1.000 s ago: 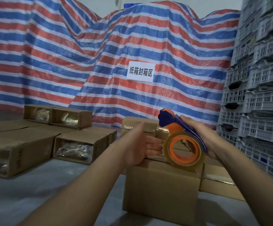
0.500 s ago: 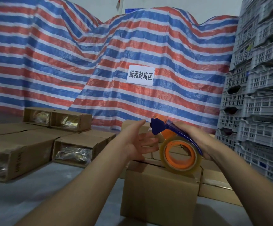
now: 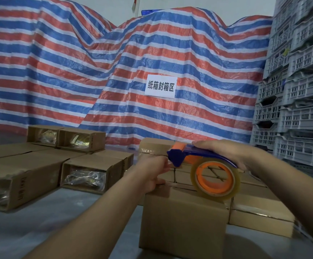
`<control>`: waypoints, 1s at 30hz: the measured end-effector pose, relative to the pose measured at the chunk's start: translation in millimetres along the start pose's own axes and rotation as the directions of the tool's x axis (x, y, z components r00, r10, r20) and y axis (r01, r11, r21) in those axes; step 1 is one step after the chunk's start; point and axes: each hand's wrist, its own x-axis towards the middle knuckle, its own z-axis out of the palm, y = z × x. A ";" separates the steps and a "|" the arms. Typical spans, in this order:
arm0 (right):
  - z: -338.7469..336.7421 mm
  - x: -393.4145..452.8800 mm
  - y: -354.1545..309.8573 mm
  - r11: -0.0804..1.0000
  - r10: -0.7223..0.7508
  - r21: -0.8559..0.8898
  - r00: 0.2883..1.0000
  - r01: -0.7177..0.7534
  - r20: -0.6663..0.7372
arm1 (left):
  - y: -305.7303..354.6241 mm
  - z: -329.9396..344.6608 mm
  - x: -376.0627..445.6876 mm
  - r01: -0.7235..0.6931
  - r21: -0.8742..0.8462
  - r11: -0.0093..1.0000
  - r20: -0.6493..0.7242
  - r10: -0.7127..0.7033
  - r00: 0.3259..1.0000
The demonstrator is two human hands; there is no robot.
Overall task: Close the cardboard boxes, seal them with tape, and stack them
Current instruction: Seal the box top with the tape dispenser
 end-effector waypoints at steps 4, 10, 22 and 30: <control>-4.2 -5.3 -6.5 0.998 0.066 -0.024 0.996 -0.065 0.055 | -11.7 -11.1 6.6 0.025 -0.105 0.994 -0.105 -0.036 0.994; -7.2 -7.3 -10.4 0.994 0.110 -0.006 0.988 -0.110 0.104 | -24.4 -18.7 13.5 0.052 -0.406 0.912 -0.175 -0.133 0.976; 8.9 11.2 -7.2 0.996 0.035 -0.080 0.996 -0.029 0.076 | -24.0 -57.4 5.0 -0.072 0.241 0.968 -0.336 0.153 0.929; 22.2 21.6 -20.6 0.962 0.110 -0.260 0.987 -0.078 0.112 | -40.2 -71.4 -0.3 0.008 0.232 0.973 -0.241 0.049 0.969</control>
